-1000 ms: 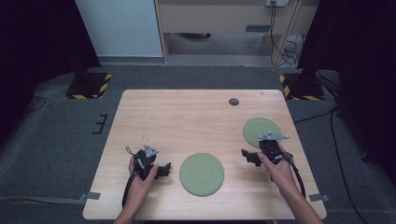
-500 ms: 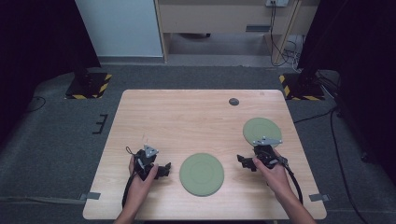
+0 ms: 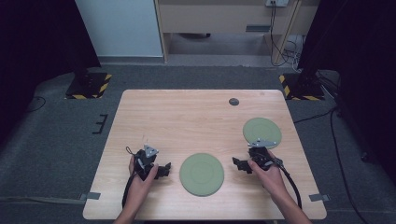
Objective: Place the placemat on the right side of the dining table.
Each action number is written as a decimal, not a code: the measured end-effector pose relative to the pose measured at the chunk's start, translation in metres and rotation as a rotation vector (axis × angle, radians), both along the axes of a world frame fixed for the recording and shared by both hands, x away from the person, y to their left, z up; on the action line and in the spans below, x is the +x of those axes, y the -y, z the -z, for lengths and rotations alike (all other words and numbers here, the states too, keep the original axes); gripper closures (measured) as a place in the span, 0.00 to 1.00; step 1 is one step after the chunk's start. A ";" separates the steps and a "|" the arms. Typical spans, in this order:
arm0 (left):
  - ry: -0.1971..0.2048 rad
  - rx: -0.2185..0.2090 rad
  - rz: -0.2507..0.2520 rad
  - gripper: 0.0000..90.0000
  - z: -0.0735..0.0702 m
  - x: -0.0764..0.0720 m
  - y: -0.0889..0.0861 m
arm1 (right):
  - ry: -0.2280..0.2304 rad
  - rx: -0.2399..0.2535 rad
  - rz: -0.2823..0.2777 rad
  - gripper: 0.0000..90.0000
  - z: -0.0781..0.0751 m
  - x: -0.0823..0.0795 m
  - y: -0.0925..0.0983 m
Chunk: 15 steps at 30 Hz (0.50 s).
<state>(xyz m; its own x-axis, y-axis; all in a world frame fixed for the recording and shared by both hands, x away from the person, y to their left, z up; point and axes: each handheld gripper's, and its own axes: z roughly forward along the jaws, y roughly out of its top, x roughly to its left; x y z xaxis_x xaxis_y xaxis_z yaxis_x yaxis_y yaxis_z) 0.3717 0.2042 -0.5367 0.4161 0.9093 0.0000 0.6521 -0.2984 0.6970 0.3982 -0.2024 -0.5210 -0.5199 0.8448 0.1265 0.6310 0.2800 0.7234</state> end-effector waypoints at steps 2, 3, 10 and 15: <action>0.000 0.000 0.000 0.00 0.000 0.000 0.000 | 0.002 0.004 0.006 0.13 0.001 0.001 0.000; 0.000 0.000 0.000 0.00 0.000 0.000 0.000 | 0.002 0.006 0.010 0.13 0.002 0.002 0.000; 0.000 0.000 0.002 0.00 0.000 0.000 0.000 | 0.006 0.000 0.033 0.12 0.010 0.008 -0.007; 0.000 0.000 0.003 0.00 0.000 0.000 0.000 | 0.021 -0.022 0.052 0.11 0.015 0.012 -0.011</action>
